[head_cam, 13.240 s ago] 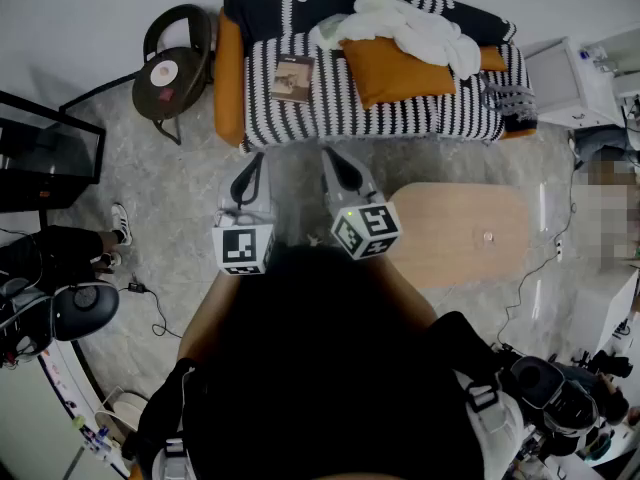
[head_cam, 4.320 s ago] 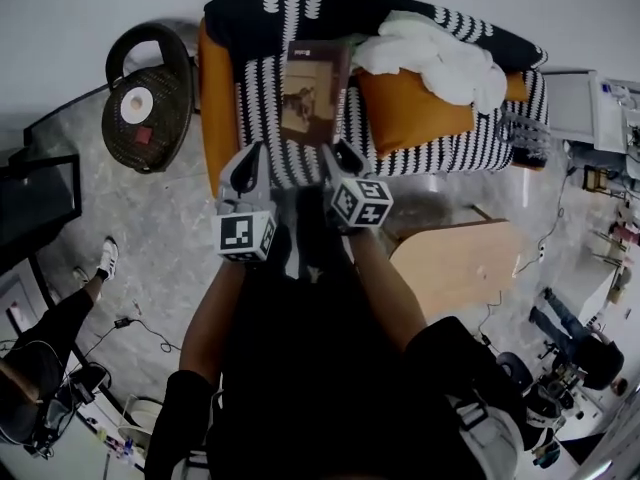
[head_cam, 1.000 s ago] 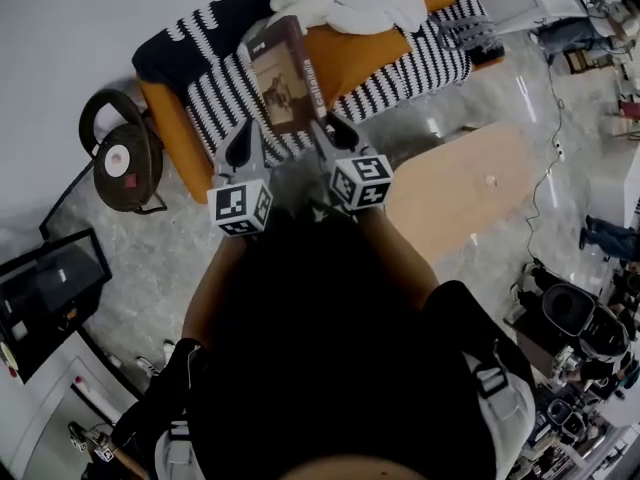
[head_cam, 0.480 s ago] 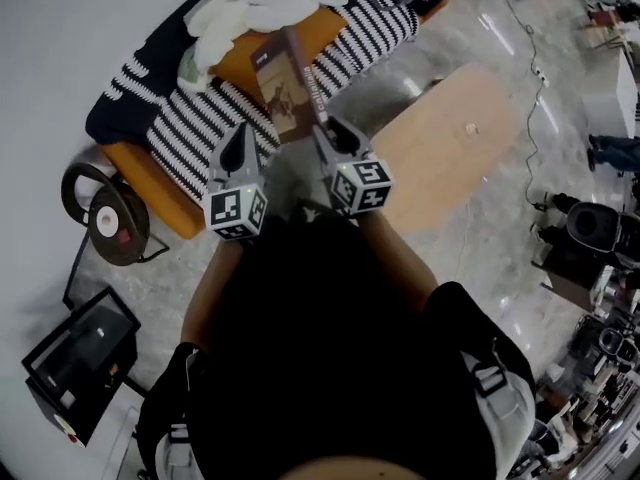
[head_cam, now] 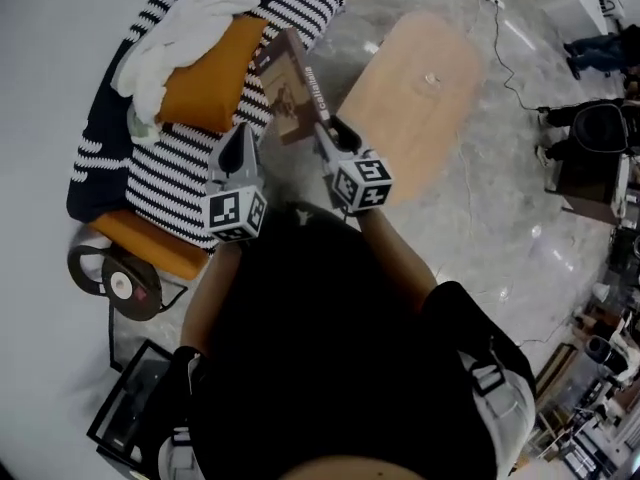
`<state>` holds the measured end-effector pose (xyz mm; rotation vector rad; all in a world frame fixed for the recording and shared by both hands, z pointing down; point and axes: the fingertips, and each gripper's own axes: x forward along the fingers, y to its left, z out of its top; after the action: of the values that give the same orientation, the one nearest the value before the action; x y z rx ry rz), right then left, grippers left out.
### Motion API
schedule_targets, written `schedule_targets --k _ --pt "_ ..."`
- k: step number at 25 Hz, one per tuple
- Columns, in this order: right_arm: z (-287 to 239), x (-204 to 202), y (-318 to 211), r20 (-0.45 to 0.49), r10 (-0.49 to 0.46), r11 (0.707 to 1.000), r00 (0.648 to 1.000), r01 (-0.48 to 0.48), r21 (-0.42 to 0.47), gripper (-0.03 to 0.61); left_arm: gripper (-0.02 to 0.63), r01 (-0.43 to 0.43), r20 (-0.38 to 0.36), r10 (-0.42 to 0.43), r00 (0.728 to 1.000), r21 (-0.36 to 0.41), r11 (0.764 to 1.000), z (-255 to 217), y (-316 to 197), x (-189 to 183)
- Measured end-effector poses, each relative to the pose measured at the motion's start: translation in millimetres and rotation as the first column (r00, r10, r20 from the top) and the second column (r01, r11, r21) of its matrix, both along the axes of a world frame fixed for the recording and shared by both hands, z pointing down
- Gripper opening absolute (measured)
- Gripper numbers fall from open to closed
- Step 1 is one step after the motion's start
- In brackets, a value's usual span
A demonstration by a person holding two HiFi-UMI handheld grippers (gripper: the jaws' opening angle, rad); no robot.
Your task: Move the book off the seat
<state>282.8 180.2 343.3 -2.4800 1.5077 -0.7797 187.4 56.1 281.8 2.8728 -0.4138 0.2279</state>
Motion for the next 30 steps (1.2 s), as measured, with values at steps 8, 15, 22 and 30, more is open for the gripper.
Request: schedule_targets --k 8,15,22,30 --pt "25 18 25 0.003 0.233 0.973 0.973 -0.233 -0.004 0.149 0.006 -0.178 -0.005 0.178 0.984 -0.013 0.984 19 -2 32" --pt "26 87 115 0.020 0.441 0.897 0.897 -0.441 -0.017 0.149 0.006 -0.377 -0.001 0.377 0.926 -0.003 0.926 10 66 131" --pt "59 113 128 0.023 0.589 0.808 0.808 -0.587 -0.055 0.149 0.006 -0.535 -0.009 0.534 0.845 -0.023 0.845 38 70 193" --pt "56 181 163 0.053 0.735 0.678 0.677 -0.728 -0.106 0.149 0.006 -0.702 0.022 0.705 0.709 -0.065 0.709 31 118 297"
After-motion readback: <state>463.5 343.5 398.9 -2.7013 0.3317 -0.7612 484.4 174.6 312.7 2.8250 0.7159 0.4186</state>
